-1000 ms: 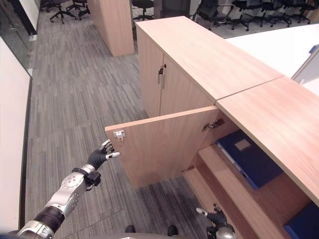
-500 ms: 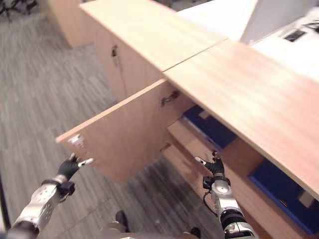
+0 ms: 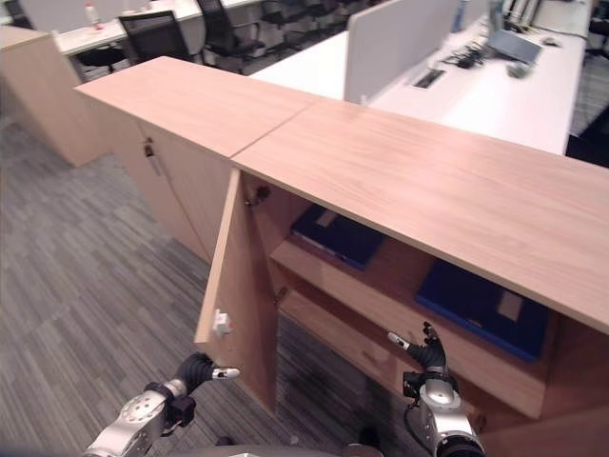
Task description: Put the empty folder in the office cabinet
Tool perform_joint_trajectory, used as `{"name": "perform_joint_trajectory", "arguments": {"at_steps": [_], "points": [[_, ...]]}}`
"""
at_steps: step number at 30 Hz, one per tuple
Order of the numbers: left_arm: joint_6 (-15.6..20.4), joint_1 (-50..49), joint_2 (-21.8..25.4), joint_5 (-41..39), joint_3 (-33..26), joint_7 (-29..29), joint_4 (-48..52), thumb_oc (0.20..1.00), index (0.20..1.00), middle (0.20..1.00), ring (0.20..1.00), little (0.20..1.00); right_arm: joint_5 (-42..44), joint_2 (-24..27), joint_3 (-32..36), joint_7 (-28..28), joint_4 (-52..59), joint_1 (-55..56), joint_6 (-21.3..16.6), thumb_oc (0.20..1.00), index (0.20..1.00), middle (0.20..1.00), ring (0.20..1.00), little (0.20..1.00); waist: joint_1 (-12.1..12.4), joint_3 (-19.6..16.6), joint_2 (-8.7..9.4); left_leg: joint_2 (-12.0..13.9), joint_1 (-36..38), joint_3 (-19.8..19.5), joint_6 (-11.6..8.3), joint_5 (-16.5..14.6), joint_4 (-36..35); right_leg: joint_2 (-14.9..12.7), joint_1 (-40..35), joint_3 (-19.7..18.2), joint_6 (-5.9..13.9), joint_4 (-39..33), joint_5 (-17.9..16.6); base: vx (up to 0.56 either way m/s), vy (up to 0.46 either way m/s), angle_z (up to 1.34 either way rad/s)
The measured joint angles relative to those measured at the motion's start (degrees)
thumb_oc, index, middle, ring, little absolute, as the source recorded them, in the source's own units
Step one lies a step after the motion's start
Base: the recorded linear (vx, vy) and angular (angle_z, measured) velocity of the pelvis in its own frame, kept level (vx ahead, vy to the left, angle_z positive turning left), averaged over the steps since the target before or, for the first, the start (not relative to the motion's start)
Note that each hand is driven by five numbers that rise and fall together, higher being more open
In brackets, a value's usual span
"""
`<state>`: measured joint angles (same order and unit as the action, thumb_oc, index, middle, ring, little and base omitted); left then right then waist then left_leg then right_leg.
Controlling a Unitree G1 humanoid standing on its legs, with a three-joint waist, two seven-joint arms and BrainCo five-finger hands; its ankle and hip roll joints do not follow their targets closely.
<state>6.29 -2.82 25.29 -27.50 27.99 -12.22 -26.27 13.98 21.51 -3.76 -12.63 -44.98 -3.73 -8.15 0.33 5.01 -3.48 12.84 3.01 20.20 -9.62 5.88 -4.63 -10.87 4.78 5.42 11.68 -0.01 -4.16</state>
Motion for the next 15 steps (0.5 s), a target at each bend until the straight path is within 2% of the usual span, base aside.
{"name": "perform_joint_trajectory", "arguments": {"at_steps": [1,2,3,4,5,6,7,8,9,11,15], "points": [[-0.1,0.9,0.0,0.1,0.2,-0.3,0.7,1.000,1.000,1.000,1.000,1.000,0.0,0.1,-0.5,0.0,0.0,-0.9,0.0,1.000,1.000,1.000,1.000,1.000,0.1,0.4,-0.94,-0.6,-0.2,-3.0,0.31,-0.8,0.0,0.2,0.5,-0.2,-0.17,0.7,-0.1,-0.01,-0.095,-0.90],[-0.2,1.8,0.0,0.9,0.2,-0.5,2.3,1.000,1.000,1.000,1.000,1.000,0.0,-0.2,-1.2,0.0,-0.2,-2.3,0.0,1.000,1.000,1.000,1.000,1.000,0.3,1.8,-1.08,-0.6,-0.2,-5.6,0.04,-1.2,0.2,1.1,2.8,0.2,-0.77,4.8,0.3,0.01,-0.063,-1.06],[0.4,3.3,2.8,2.1,0.6,-1.5,4.5,1.000,1.000,1.000,1.000,1.000,0.0,-1.5,-3.1,0.2,-1.1,-4.2,-0.1,1.000,1.000,1.000,1.000,1.000,0.5,3.7,1.06,-3.3,-0.5,-13.4,0.14,-2.6,2.7,2.2,5.9,-3.7,-4.31,9.3,1.4,0.03,-0.054,-1.26],[0.6,4.0,3.6,2.2,2.2,-2.1,5.4,1.000,1.000,1.000,1.000,1.000,0.0,-1.6,-3.9,0.4,-2.6,-5.2,-0.1,1.000,1.000,1.000,1.000,1.000,1.6,4.2,1.86,-5.4,-1.1,-18.0,0.82,-4.6,3.5,2.9,6.3,-7.0,-4.32,8.1,1.4,0.03,0.009,-1.34],[0.6,4.2,3.9,2.8,2.8,-2.8,6.4,1.000,1.000,1.000,1.000,1.000,0.0,-1.6,-4.0,0.5,-2.9,-5.7,0.1,1.000,1.000,1.000,1.000,1.000,2.0,3.8,0.81,-7.0,-0.7,-19.2,2.60,-6.0,3.6,3.3,6.1,-8.0,-4.36,6.1,1.2,0.05,0.010,-1.54],[0.7,4.3,3.8,3.9,2.5,-4.0,8.2,1.000,1.000,1.000,1.000,1.000,0.0,-1.1,-4.0,1.0,-2.2,-6.0,-0.1,1.000,1.000,1.000,1.000,1.000,3.0,4.0,-1.71,-5.4,0.1,-18.1,4.55,-6.9,2.9,5.9,6.2,-8.4,-3.18,6.9,0.8,0.04,0.001,-1.30],[0.7,4.6,4.0,4.3,2.1,-4.1,8.9,1.000,1.000,1.000,1.000,1.000,0.0,-1.2,-3.9,1.3,-2.0,-5.9,-0.1,1.000,1.000,1.000,1.000,1.000,2.8,4.3,-2.31,-4.6,0.4,-17.0,4.02,-7.3,3.5,7.1,7.5,-7.7,-3.44,13.5,2.1,0.13,0.022,-0.90],[0.8,4.4,4.3,4.4,0.9,-4.6,9.1,1.000,1.000,1.000,1.000,1.000,0.0,-1.2,-4.7,1.5,-1.7,-5.0,0.0,1.000,1.000,1.000,1.000,1.000,1.4,3.7,-2.02,-4.7,0.7,-16.9,4.23,-7.6,3.6,7.8,6.0,-5.8,-4.53,17.3,8.4,0.14,0.032,-0.27],[0.8,4.5,4.0,4.4,0.2,-4.7,8.8,1.000,1.000,1.000,1.000,1.000,0.0,-0.7,-4.7,1.7,-1.7,-4.9,0.0,1.000,1.000,1.000,1.000,1.000,1.2,3.9,-2.57,-4.5,1.9,-16.5,3.40,-7.0,3.9,8.0,4.6,-6.1,-7.31,14.9,8.1,0.16,0.042,-0.08],[1.1,3.2,4.0,4.4,-0.8,-5.1,9.5,1.000,1.000,1.000,1.000,1.000,0.0,0.3,-4.7,2.5,-1.6,-4.0,0.0,1.000,1.000,1.000,1.000,1.000,0.1,3.4,-4.19,-3.5,3.0,-14.8,3.03,-6.5,4.1,8.9,2.2,-6.2,-7.62,11.6,6.7,0.07,0.026,-0.20],[1.2,2.3,1.6,5.9,-1.7,-4.6,8.6,1.000,1.000,1.000,1.000,1.000,-1.8,0.7,-4.8,3.8,0.4,0.3,-0.2,1.000,1.000,1.000,1.000,1.000,-0.6,2.4,-5.50,-3.2,5.1,-13.0,3.05,-6.6,3.0,9.8,-0.5,-6.4,-7.31,8.5,6.2,0.07,0.019,-0.07]]}}
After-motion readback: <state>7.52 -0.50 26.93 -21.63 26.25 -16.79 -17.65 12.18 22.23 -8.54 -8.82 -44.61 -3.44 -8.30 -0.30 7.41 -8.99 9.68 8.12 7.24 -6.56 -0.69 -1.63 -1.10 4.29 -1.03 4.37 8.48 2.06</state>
